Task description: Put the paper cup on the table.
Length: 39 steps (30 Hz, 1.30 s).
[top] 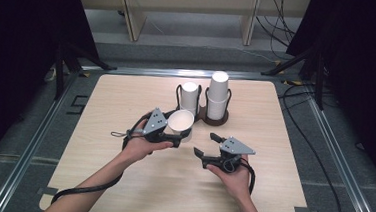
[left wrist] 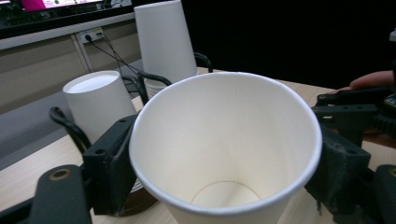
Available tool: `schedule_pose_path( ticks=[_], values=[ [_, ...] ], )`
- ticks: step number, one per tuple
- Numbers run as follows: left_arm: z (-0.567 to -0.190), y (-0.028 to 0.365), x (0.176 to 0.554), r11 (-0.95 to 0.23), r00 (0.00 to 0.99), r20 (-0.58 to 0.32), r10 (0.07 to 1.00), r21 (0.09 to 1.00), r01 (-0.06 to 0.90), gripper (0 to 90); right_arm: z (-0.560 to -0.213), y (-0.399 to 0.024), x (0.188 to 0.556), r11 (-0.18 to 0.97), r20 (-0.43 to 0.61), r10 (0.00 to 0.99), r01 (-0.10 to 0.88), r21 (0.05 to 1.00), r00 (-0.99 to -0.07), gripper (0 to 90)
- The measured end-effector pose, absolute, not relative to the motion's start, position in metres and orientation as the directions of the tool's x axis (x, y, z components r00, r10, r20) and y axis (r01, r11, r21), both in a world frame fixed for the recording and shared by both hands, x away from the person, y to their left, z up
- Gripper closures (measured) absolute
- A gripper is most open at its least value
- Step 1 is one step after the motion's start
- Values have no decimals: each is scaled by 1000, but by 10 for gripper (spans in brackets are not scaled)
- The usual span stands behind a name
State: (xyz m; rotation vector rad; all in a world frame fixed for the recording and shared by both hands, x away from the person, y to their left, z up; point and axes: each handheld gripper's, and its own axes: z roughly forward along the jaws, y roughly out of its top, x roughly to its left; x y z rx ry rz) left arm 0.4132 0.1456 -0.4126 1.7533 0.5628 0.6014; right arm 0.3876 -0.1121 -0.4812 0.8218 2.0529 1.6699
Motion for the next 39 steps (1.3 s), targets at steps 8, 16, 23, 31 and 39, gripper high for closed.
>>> schedule_pose_path(
  ticks=[8, 16, 23, 31, 39],
  values=[
    [-414, 165, 413, -257, 713, 137, 687, 964, 63, 207, -483, -114, 388, 81, 105, 658, 209, 974, -746, 203],
    [-417, 180, 414, -295, 666, 179, 724, 953, 66, 208, -483, -115, 389, 85, 97, 669, 205, 975, -737, 203],
    [-421, 188, 416, -315, 639, 201, 742, 947, 69, 208, -482, -118, 388, 111, 96, 681, 231, 967, -726, 207],
    [-428, 197, 424, -324, 597, 204, 776, 941, 100, 208, -483, -118, 389, 98, 103, 677, 228, 969, -728, 209],
    [-433, 204, 437, -323, 561, 215, 799, 941, 100, 207, -484, -117, 389, 74, 122, 682, 234, 969, -721, 209]
  ],
)
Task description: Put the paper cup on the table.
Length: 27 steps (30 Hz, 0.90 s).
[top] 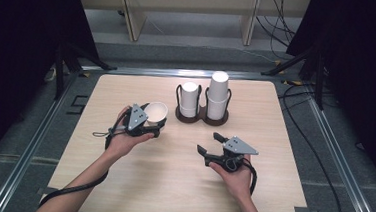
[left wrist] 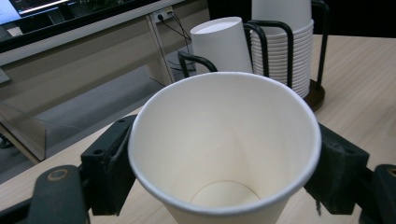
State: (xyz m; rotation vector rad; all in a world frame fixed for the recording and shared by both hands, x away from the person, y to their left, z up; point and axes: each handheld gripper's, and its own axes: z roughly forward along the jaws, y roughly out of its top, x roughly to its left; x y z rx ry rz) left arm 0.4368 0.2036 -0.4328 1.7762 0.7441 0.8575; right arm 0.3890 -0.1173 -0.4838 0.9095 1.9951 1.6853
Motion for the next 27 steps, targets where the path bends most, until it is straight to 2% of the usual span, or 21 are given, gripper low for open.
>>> schedule_pose_path(
  ticks=[3, 15, 16, 27],
  values=[
    [-434, 206, 442, -325, 544, 219, 810, 940, 106, 207, -485, -119, 391, 79, 100, 689, 211, 974, -718, 210],
    [-441, 207, 464, -330, 491, 233, 839, 936, 120, 206, -484, -119, 391, 86, 103, 690, 223, 971, -717, 213],
    [-442, 206, 468, -324, 482, 229, 846, 938, 123, 206, -485, -118, 390, 69, 132, 685, 245, 967, -716, 213],
    [-450, 198, 487, -316, 463, 215, 860, 937, 151, 205, -485, -120, 391, 76, 117, 687, 231, 970, -717, 214]
  ],
)
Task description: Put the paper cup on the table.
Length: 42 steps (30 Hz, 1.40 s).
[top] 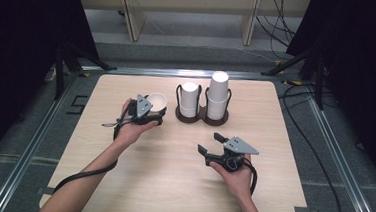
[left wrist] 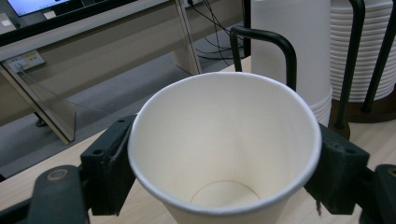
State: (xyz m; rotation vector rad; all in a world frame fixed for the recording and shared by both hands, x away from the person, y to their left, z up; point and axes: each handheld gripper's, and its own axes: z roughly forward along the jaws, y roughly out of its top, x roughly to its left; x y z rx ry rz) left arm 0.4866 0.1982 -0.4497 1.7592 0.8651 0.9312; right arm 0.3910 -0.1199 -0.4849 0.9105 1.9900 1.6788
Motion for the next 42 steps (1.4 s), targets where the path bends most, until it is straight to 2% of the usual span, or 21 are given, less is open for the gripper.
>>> schedule_pose_path(
  ticks=[10, 16, 20, 23, 29, 31, 42],
  values=[
    [-455, 199, 500, -329, 431, 234, 872, 930, 161, 205, -483, -121, 389, 84, 135, 691, 265, 960, -710, 214],
    [-460, 206, 506, -328, 398, 237, 886, 928, 178, 205, -485, -120, 392, 76, 118, 681, 230, 970, -723, 214],
    [-462, 208, 508, -324, 389, 235, 891, 928, 182, 205, -486, -120, 391, 72, 128, 679, 239, 968, -723, 214],
    [-464, 211, 508, -328, 381, 238, 894, 925, 193, 205, -485, -121, 391, 101, 96, 695, 229, 968, -712, 215],
    [-467, 213, 509, -322, 367, 234, 900, 925, 200, 205, -485, -120, 390, 86, 125, 689, 251, 964, -714, 216],
    [-468, 214, 509, -327, 373, 235, 898, 922, 206, 205, -485, -120, 392, 87, 96, 697, 217, 972, -710, 216],
    [-474, 217, 509, -324, 363, 228, 903, 917, 231, 196, -486, -119, 390, 69, 140, 687, 255, 964, -713, 215]
  ],
)
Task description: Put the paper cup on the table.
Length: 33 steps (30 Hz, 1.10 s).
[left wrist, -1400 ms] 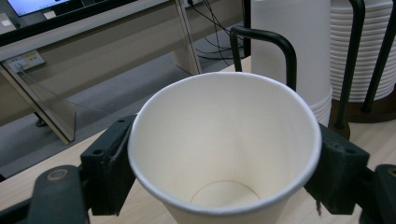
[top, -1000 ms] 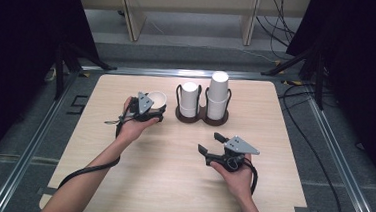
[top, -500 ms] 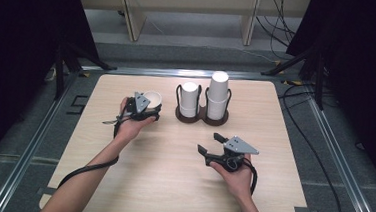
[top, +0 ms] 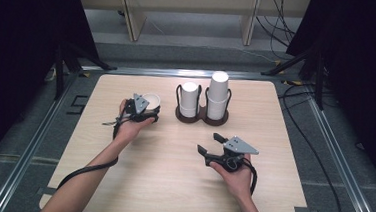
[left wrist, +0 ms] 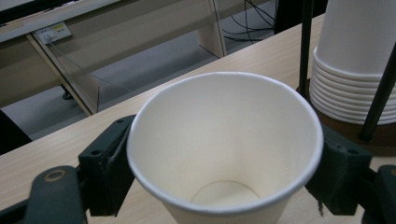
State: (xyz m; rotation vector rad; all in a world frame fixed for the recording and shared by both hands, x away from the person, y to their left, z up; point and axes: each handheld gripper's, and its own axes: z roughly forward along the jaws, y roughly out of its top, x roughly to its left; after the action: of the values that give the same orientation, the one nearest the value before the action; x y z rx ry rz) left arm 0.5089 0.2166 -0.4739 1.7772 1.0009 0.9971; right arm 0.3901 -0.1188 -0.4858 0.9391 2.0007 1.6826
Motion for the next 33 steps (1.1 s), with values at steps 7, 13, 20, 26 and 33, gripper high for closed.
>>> schedule_pose_path(
  ticks=[7, 13, 20, 26, 33],
  values=[
    [-476, 219, 511, -305, 369, 206, 906, 923, 234, 184, -486, -121, 391, 82, 118, 690, 240, 967, -714, 210],
    [-477, 221, 513, -308, 387, 193, 902, 915, 260, 136, -487, -120, 391, 71, 128, 688, 241, 968, -715, 211],
    [-476, 223, 509, -286, 380, 176, 908, 924, 255, 40, -487, -119, 390, 60, 152, 682, 262, 963, -715, 212],
    [-474, 230, 496, -262, 382, 147, 912, 927, 270, 0, -487, -122, 391, 72, 133, 685, 249, 966, -716, 212],
    [-474, 243, 477, -241, 388, 121, 914, 930, 277, 0, -487, -123, 392, 77, 134, 693, 257, 963, -709, 212]
  ],
)
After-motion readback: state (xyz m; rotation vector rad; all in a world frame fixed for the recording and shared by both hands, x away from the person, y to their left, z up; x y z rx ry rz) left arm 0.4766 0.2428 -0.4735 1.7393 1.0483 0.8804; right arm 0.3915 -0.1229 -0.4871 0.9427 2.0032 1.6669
